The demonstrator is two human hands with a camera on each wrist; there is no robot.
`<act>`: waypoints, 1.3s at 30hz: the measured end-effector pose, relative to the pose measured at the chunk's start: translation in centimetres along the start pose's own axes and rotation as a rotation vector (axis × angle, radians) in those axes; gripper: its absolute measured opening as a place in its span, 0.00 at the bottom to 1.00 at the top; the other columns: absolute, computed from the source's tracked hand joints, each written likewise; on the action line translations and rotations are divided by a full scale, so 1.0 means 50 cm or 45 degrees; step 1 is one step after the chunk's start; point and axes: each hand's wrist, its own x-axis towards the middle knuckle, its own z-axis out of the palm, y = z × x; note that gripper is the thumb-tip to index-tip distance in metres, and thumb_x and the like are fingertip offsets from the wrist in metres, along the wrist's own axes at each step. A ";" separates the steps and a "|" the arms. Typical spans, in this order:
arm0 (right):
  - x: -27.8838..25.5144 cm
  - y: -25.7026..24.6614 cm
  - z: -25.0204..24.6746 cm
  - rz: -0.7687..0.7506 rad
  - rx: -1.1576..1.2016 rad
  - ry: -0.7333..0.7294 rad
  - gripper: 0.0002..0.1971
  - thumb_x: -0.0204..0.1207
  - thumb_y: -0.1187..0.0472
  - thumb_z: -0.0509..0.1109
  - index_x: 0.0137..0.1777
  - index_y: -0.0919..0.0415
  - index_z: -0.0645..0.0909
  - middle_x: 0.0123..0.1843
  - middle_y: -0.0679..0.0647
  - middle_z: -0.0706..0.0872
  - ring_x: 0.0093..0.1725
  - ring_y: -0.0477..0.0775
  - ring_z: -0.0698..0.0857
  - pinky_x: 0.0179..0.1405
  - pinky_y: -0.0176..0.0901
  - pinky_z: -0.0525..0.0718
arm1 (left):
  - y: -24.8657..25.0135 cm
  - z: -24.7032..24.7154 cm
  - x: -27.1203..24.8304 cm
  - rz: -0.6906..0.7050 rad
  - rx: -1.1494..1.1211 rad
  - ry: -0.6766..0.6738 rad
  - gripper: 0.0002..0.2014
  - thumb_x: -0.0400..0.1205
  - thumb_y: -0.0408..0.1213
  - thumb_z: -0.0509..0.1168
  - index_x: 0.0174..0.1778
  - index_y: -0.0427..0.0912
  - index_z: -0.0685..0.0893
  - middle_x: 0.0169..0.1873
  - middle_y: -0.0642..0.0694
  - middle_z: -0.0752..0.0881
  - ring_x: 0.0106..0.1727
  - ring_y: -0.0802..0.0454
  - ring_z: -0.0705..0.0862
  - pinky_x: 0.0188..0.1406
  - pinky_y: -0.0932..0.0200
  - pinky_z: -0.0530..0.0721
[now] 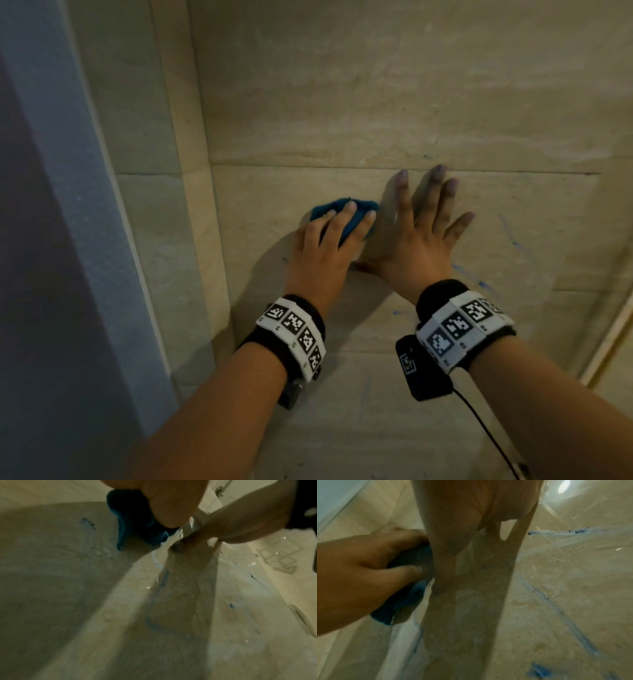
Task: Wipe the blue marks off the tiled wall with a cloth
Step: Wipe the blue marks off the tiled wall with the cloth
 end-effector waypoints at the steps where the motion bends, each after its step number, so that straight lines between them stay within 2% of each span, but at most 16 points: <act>1: -0.001 0.001 0.002 -0.007 -0.001 0.018 0.67 0.60 0.27 0.72 0.75 0.42 0.17 0.79 0.59 0.20 0.78 0.64 0.23 0.70 0.76 0.28 | 0.001 0.003 -0.011 0.031 0.001 -0.004 0.33 0.76 0.29 0.60 0.78 0.52 0.63 0.74 0.46 0.64 0.63 0.42 0.69 0.62 0.48 0.69; 4: -0.002 0.004 0.005 -0.022 0.005 0.054 0.60 0.68 0.31 0.69 0.76 0.42 0.18 0.80 0.61 0.22 0.78 0.64 0.24 0.70 0.77 0.28 | 0.009 0.003 -0.049 0.072 0.044 -0.053 0.30 0.78 0.28 0.51 0.78 0.52 0.63 0.74 0.46 0.65 0.63 0.43 0.70 0.58 0.47 0.75; 9: -0.002 0.003 0.003 -0.013 0.014 0.043 0.59 0.68 0.30 0.67 0.76 0.42 0.18 0.80 0.62 0.23 0.78 0.64 0.24 0.70 0.76 0.28 | 0.013 -0.007 -0.059 0.038 0.011 -0.091 0.31 0.76 0.28 0.49 0.77 0.50 0.63 0.73 0.44 0.65 0.65 0.42 0.69 0.52 0.44 0.84; 12: -0.011 0.000 0.000 -0.024 0.021 0.069 0.61 0.65 0.28 0.69 0.79 0.44 0.24 0.82 0.65 0.28 0.80 0.67 0.29 0.72 0.77 0.32 | -0.004 -0.012 -0.054 0.026 -0.024 -0.058 0.33 0.76 0.28 0.61 0.77 0.50 0.63 0.72 0.43 0.65 0.63 0.41 0.68 0.51 0.42 0.84; 15: -0.034 -0.001 0.010 -0.073 0.033 0.065 0.65 0.57 0.29 0.75 0.82 0.46 0.34 0.83 0.67 0.34 0.81 0.70 0.33 0.73 0.78 0.36 | -0.028 -0.019 -0.053 -0.115 0.000 -0.009 0.39 0.70 0.32 0.71 0.77 0.50 0.63 0.72 0.41 0.64 0.62 0.38 0.67 0.55 0.39 0.83; 17: -0.042 -0.007 0.020 -0.081 0.031 0.011 0.66 0.56 0.29 0.76 0.81 0.44 0.31 0.83 0.64 0.30 0.80 0.69 0.30 0.72 0.79 0.35 | -0.039 -0.020 -0.053 -0.167 0.045 -0.022 0.46 0.64 0.33 0.79 0.77 0.49 0.63 0.72 0.41 0.63 0.62 0.37 0.66 0.56 0.38 0.82; 18: -0.041 -0.011 0.023 -0.079 0.025 -0.014 0.67 0.56 0.28 0.76 0.81 0.43 0.28 0.82 0.63 0.27 0.79 0.68 0.27 0.71 0.80 0.34 | -0.039 -0.018 -0.055 -0.166 0.062 -0.020 0.46 0.65 0.33 0.79 0.77 0.48 0.63 0.72 0.41 0.63 0.62 0.37 0.66 0.56 0.38 0.82; 21: -0.036 -0.016 0.025 -0.061 0.009 -0.064 0.70 0.56 0.30 0.77 0.77 0.42 0.21 0.77 0.56 0.18 0.72 0.62 0.15 0.70 0.80 0.30 | -0.029 -0.017 -0.063 -0.141 0.063 -0.010 0.34 0.75 0.35 0.66 0.77 0.48 0.63 0.71 0.43 0.65 0.61 0.40 0.67 0.55 0.41 0.83; 23: -0.034 -0.016 0.024 -0.049 0.014 -0.077 0.70 0.56 0.32 0.78 0.76 0.42 0.20 0.76 0.54 0.15 0.70 0.61 0.12 0.69 0.80 0.29 | -0.022 -0.018 -0.075 -0.114 0.095 -0.061 0.30 0.77 0.39 0.57 0.78 0.48 0.61 0.71 0.45 0.65 0.60 0.42 0.68 0.55 0.45 0.80; 25: -0.034 -0.019 0.021 -0.037 0.009 -0.103 0.70 0.57 0.32 0.78 0.75 0.41 0.18 0.72 0.53 0.11 0.69 0.61 0.11 0.69 0.79 0.28 | -0.022 -0.014 -0.101 -0.043 0.122 -0.123 0.32 0.78 0.38 0.61 0.79 0.49 0.60 0.73 0.46 0.64 0.60 0.42 0.69 0.56 0.46 0.74; 27: -0.034 -0.020 0.019 -0.029 0.008 -0.132 0.70 0.58 0.29 0.76 0.74 0.40 0.16 0.68 0.52 0.06 0.69 0.61 0.11 0.69 0.79 0.27 | -0.026 -0.010 -0.124 -0.002 0.090 -0.196 0.40 0.74 0.34 0.72 0.80 0.49 0.59 0.75 0.46 0.64 0.61 0.41 0.69 0.56 0.44 0.77; 29: -0.034 -0.019 0.018 -0.045 0.019 -0.134 0.69 0.58 0.29 0.76 0.74 0.40 0.17 0.68 0.51 0.06 0.70 0.61 0.13 0.69 0.79 0.28 | -0.029 -0.014 -0.133 0.005 0.056 -0.229 0.45 0.69 0.30 0.75 0.80 0.49 0.60 0.75 0.46 0.64 0.63 0.42 0.69 0.55 0.44 0.82; 32: -0.035 -0.017 0.018 -0.046 0.017 -0.128 0.70 0.57 0.30 0.77 0.75 0.40 0.17 0.74 0.53 0.13 0.74 0.62 0.17 0.69 0.80 0.29 | -0.043 -0.023 -0.126 -0.028 0.028 -0.157 0.40 0.71 0.24 0.67 0.78 0.49 0.61 0.73 0.45 0.64 0.63 0.41 0.68 0.55 0.43 0.83; 33: -0.035 -0.018 0.017 -0.040 0.011 -0.130 0.71 0.56 0.30 0.77 0.74 0.40 0.17 0.76 0.56 0.16 0.75 0.64 0.19 0.69 0.80 0.29 | -0.053 -0.026 -0.120 -0.085 0.023 -0.139 0.40 0.71 0.24 0.67 0.78 0.49 0.62 0.73 0.45 0.65 0.63 0.41 0.68 0.54 0.43 0.84; 36: -0.035 -0.018 0.018 -0.042 0.010 -0.136 0.71 0.55 0.29 0.76 0.73 0.40 0.16 0.79 0.61 0.20 0.77 0.69 0.23 0.69 0.82 0.31 | -0.084 -0.036 -0.102 -0.303 0.016 -0.100 0.47 0.66 0.25 0.77 0.79 0.47 0.63 0.72 0.43 0.66 0.63 0.38 0.66 0.49 0.39 0.85; 39: -0.035 -0.018 0.016 -0.045 0.024 -0.138 0.71 0.55 0.29 0.76 0.73 0.40 0.15 0.79 0.61 0.20 0.77 0.69 0.23 0.69 0.82 0.31 | -0.089 -0.035 -0.103 -0.371 0.008 -0.092 0.43 0.70 0.29 0.76 0.79 0.48 0.63 0.72 0.44 0.63 0.61 0.37 0.64 0.47 0.36 0.84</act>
